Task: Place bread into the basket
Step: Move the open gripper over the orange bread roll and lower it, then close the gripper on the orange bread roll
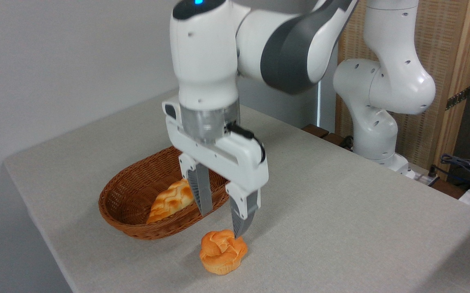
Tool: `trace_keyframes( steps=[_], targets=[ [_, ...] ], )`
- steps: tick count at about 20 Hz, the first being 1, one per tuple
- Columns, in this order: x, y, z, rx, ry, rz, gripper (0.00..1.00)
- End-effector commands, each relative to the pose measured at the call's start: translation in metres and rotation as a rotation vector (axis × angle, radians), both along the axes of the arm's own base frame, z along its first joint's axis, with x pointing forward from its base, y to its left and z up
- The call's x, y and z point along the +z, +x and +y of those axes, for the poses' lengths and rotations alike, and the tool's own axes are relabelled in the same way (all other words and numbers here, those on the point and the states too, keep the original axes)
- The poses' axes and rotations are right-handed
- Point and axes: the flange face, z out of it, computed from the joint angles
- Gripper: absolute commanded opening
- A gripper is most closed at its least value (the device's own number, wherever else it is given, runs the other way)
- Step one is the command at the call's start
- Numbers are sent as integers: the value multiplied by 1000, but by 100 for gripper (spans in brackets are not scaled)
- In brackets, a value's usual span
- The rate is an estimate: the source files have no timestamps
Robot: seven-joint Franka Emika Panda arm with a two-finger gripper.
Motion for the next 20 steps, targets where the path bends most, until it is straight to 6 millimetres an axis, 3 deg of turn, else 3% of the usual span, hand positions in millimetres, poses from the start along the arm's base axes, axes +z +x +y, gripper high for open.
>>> trace_keyframes(
  steps=[1, 5, 16, 18, 19, 20],
  targets=[
    [-23, 7, 3, -20, 15, -26, 100],
    [-44, 17, 3, -23, 24, -22, 100],
    [-58, 20, 3, -48, 25, -3, 97],
    [-64, 19, 3, -48, 23, 9, 78],
    [-64, 19, 3, -48, 23, 9, 59],
    [-64, 19, 3, -46, 22, 9, 50]
  ],
)
